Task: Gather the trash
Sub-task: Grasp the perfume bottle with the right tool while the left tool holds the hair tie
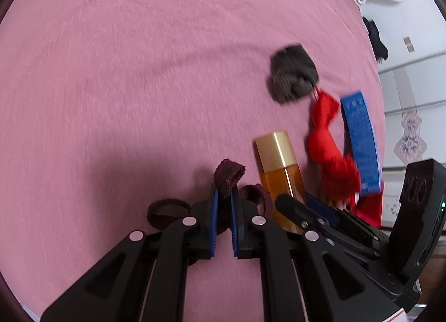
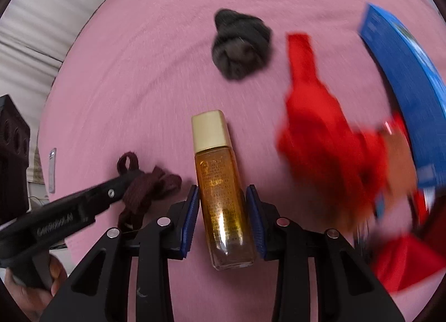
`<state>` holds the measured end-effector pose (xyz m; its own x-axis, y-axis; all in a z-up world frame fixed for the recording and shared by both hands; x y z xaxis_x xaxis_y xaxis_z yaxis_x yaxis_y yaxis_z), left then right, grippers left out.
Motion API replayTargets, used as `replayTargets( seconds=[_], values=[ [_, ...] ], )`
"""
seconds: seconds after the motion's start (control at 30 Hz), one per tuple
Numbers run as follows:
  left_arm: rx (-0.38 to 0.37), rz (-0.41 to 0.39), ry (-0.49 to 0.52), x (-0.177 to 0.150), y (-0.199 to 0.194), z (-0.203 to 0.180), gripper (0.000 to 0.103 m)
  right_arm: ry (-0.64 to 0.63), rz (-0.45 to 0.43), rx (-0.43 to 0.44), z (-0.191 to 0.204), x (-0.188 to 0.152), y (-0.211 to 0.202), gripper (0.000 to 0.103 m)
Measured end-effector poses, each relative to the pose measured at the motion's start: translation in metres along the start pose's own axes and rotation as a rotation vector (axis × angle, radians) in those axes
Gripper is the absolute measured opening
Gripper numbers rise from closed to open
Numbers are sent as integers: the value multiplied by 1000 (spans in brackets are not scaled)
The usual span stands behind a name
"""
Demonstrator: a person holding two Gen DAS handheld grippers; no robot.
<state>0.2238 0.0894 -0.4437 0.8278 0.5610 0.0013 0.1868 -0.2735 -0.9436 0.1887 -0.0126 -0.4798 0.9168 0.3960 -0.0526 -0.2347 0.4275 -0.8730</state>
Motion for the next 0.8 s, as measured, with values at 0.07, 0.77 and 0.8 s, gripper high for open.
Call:
replayTargets(
  seconds=[0.07, 0.77, 0.8],
  values=[
    [3, 11, 14, -12, -1, -5, 8, 34, 5, 18, -10, -15, -10, 33],
    [-36, 193, 258, -198, 20, -160, 8, 376, -85, 55, -151, -189, -132, 31],
    [-39, 201, 276, -206, 22, -172, 8, 395, -94, 56, -159, -194, -138, 31]
  ],
)
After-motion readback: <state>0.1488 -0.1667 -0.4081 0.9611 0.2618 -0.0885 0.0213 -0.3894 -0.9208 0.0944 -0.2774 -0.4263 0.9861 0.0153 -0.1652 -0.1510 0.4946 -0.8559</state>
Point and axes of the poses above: each gripper's, at about its wrist camera, not at the fingertips, and y roughly the way its jaws point, z to its left, x to its top, the point moved 10 cm from there along y, roughly the way its jaws point, and after that the axes turned 2 degrees about z, right-handed, at the moved point
